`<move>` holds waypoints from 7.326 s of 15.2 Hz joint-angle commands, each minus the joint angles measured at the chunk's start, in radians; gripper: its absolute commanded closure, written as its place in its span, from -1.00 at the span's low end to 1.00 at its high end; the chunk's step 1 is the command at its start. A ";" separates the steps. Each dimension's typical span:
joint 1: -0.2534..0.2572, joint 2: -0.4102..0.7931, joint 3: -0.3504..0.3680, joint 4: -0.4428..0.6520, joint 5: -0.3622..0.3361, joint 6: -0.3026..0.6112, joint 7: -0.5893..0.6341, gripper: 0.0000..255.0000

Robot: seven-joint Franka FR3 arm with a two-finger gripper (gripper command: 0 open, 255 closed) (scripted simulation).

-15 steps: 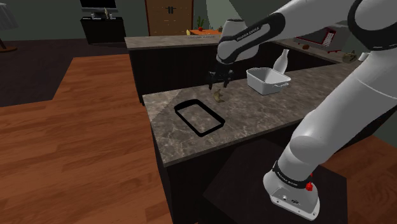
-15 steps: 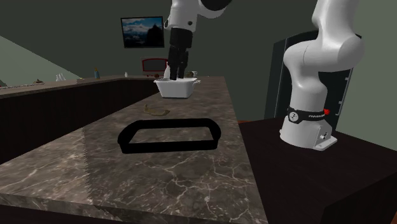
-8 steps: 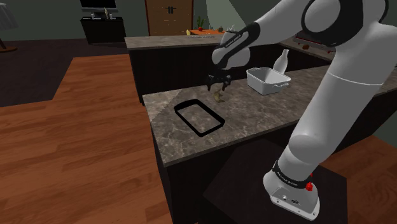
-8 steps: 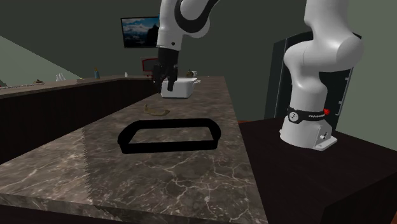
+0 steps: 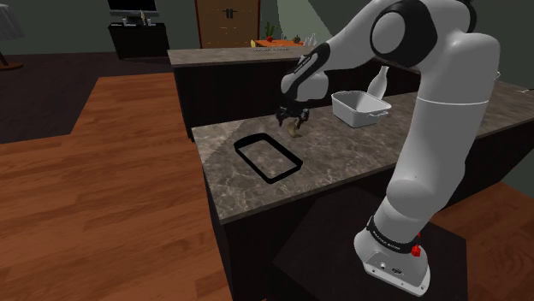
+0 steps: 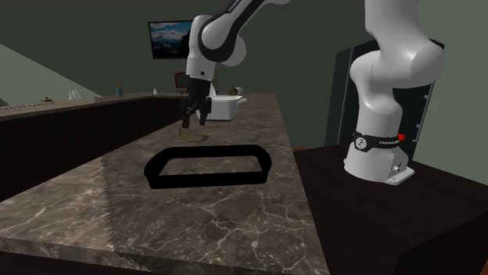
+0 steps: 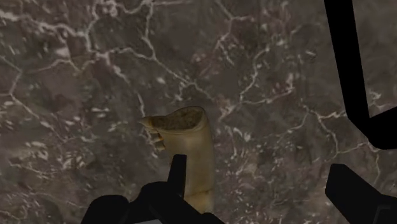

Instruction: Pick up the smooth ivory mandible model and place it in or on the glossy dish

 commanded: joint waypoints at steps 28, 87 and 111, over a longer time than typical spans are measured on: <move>-0.066 0.185 -0.013 0.213 -0.009 -0.115 -0.082 -1.00; 0.189 -0.156 0.050 -0.085 -0.201 -0.134 0.354 1.00; 0.277 -0.079 0.126 -0.189 -0.220 0.045 0.533 1.00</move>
